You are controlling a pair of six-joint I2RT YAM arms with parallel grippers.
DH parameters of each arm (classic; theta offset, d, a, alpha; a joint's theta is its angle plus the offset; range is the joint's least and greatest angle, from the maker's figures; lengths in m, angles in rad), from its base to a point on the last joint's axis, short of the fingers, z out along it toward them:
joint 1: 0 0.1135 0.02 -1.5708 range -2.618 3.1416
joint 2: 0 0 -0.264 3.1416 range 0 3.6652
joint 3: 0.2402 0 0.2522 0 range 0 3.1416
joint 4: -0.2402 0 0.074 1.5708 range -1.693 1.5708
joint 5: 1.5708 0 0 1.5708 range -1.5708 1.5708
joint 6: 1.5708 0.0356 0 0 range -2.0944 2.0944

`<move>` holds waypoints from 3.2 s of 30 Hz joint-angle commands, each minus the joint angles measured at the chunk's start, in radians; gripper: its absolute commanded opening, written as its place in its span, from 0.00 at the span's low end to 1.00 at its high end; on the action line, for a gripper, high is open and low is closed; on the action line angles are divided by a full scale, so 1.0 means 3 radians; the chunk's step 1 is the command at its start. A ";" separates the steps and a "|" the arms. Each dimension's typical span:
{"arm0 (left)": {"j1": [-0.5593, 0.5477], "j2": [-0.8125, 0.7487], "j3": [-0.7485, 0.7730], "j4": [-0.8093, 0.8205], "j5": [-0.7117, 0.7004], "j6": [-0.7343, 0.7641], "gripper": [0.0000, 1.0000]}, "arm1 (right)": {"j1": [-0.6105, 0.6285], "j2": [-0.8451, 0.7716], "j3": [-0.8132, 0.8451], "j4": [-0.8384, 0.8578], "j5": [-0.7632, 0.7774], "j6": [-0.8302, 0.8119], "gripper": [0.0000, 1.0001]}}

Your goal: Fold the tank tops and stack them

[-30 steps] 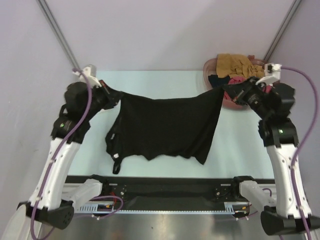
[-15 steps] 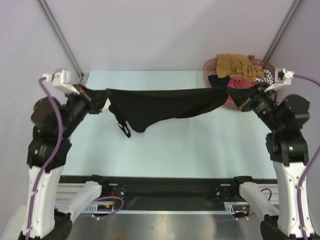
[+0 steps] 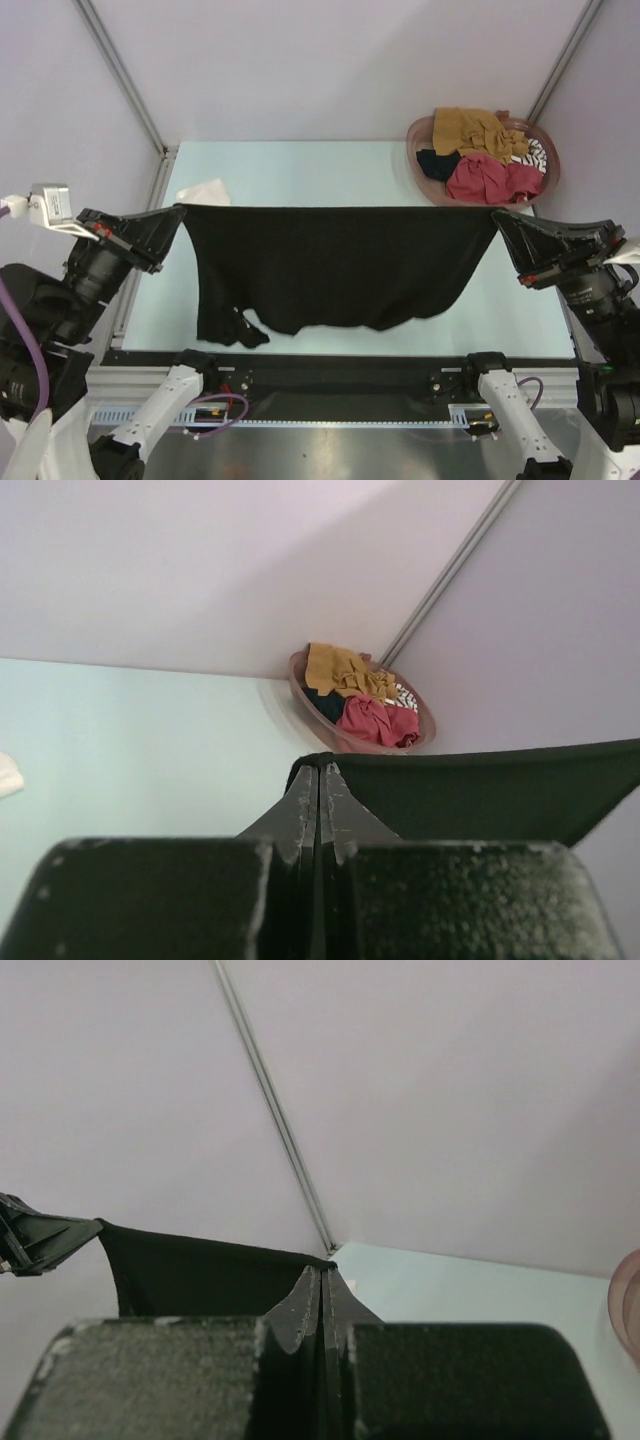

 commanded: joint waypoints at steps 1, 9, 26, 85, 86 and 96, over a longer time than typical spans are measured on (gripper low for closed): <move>0.0028 0.0352 0.0065 -0.0124 -0.0122 -0.0002 0.00 | -0.0024 0.0360 0.0176 -0.0243 0.0168 -0.0051 0.00; 0.0028 0.0777 -0.1106 0.0897 0.0073 -0.0145 0.00 | -0.0014 0.1000 -0.0752 -0.0009 0.0255 0.0154 0.00; 0.0033 0.2683 -0.1788 0.2284 -0.0377 -0.0431 0.00 | 0.0114 0.2752 -0.1716 0.1903 0.0583 0.0604 0.00; 0.0278 0.0946 -0.3664 0.2121 -0.0607 -0.0549 0.93 | 0.1310 0.1839 -0.3413 0.0477 0.2152 0.1350 0.42; 0.0294 0.0941 -0.3679 0.2126 -0.0623 -0.0564 0.93 | 0.1336 0.1864 -0.3413 0.0482 0.2183 0.1376 0.42; 0.0427 0.1324 -0.3761 0.2518 -0.0720 -0.0605 0.89 | 0.1398 0.2023 -0.3362 0.0544 0.2342 0.1417 0.03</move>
